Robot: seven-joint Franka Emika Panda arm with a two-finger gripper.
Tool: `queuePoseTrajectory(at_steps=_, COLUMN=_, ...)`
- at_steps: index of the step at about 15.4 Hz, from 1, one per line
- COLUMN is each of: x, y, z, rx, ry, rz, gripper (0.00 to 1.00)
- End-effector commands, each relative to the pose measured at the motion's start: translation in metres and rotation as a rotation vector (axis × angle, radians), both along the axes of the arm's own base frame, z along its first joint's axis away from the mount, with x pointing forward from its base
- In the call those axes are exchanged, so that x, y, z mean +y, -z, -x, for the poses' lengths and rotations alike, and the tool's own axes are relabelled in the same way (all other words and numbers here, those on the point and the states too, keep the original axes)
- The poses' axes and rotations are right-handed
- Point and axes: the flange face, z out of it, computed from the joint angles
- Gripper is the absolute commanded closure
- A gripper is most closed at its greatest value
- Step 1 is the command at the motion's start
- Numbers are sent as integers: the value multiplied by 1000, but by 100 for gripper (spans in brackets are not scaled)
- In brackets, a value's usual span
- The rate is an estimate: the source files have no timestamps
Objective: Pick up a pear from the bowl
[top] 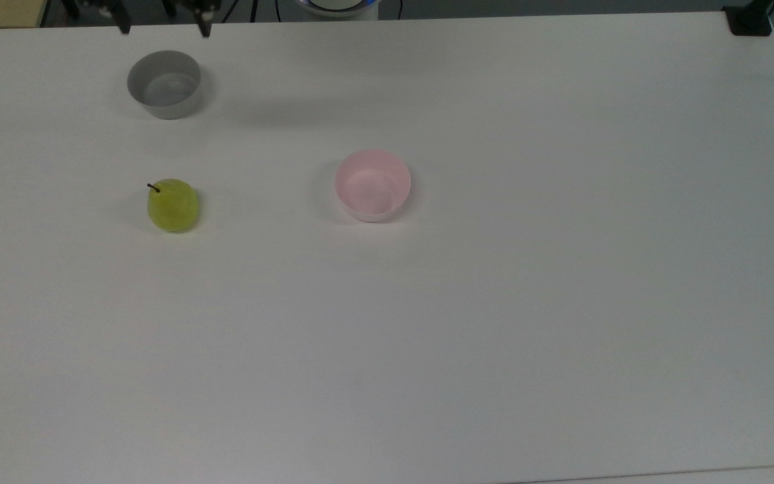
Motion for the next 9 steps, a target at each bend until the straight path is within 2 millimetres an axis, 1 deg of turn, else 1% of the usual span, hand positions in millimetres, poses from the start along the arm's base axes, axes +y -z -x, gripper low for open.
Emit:
queuePoseTrajectory(at_steps=1, x=34, y=-18, z=16, rx=10, ry=60, rz=-6, gripper=0)
queuePoseTrajectory(at_steps=4, x=49, y=-27, z=20, rx=-11, ry=42, rz=-7, gripper=0)
queuePoseTrajectory(at_steps=6, x=62, y=-23, z=19, rx=-5, ry=9, rz=-9, gripper=0)
queuePoseTrajectory(at_steps=9, x=74, y=-21, z=14, rx=-21, ry=-66, rz=-7, gripper=0)
